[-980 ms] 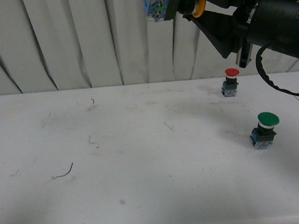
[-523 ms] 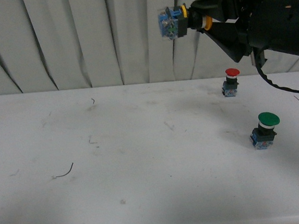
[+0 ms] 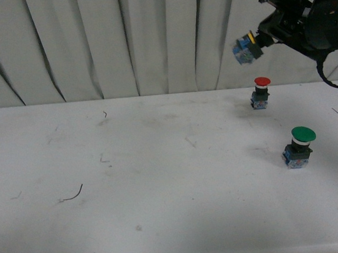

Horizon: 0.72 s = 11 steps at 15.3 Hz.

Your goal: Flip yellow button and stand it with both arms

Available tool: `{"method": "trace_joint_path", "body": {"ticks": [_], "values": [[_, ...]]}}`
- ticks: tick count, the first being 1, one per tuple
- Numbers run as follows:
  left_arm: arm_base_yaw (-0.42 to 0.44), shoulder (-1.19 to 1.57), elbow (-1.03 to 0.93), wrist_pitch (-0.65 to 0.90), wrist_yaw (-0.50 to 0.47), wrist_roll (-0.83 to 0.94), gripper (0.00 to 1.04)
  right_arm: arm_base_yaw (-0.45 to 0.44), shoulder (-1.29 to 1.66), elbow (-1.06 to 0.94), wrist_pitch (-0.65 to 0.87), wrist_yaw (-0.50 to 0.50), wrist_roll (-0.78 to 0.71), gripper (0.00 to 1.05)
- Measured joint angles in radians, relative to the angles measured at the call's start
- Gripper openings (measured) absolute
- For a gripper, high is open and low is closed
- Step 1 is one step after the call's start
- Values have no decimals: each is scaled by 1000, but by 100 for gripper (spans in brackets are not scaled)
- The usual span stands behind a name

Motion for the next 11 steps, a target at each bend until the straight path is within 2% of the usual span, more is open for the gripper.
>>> {"method": "trace_joint_path", "body": {"ticks": [4, 11], "values": [[0, 0, 0, 0, 0, 0, 98, -46, 0, 57, -122, 195, -328, 36], [0, 0, 0, 0, 0, 0, 98, -78, 76, 188, -303, 261, -505, 36]]}}
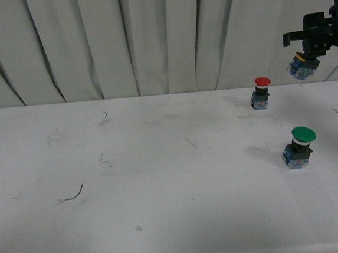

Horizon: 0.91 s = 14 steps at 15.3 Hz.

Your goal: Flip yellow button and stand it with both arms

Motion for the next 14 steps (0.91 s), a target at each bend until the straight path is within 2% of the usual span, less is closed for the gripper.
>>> {"method": "trace_joint_path", "body": {"ticks": [6, 14], "values": [[0, 0, 0, 0, 0, 0, 98, 18, 154, 143, -102, 128, -121, 36], [0, 0, 0, 0, 0, 0, 98, 61, 345, 287, -164, 151, -127, 36]]}}
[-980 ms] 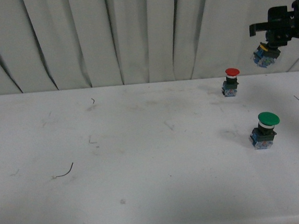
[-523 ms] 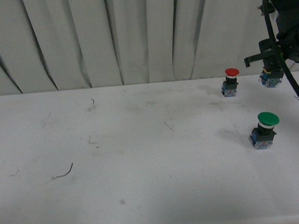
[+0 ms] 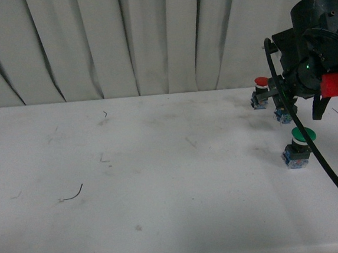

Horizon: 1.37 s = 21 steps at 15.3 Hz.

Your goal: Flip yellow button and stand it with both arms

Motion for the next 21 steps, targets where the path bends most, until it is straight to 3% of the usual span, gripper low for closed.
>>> {"method": "trace_joint_path", "body": {"ticks": [7, 21], "values": [[0, 0, 0, 0, 0, 0, 98, 18, 71, 90, -21, 0, 9, 36], [0, 0, 0, 0, 0, 0, 98, 46, 76, 31, 39, 60, 22, 36]]}}
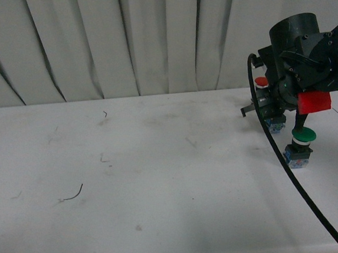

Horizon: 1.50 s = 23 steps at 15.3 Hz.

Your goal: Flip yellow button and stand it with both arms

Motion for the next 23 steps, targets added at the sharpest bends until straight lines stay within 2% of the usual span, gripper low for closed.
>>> {"method": "trace_joint_path", "body": {"ticks": [15, 19, 23], "values": [[0, 0, 0, 0, 0, 0, 98, -1, 0, -21, 20, 18, -21, 36], [0, 0, 0, 0, 0, 0, 98, -1, 0, -21, 21, 14, -23, 55], [0, 0, 0, 0, 0, 0, 98, -1, 0, -21, 20, 14, -24, 65]]}}
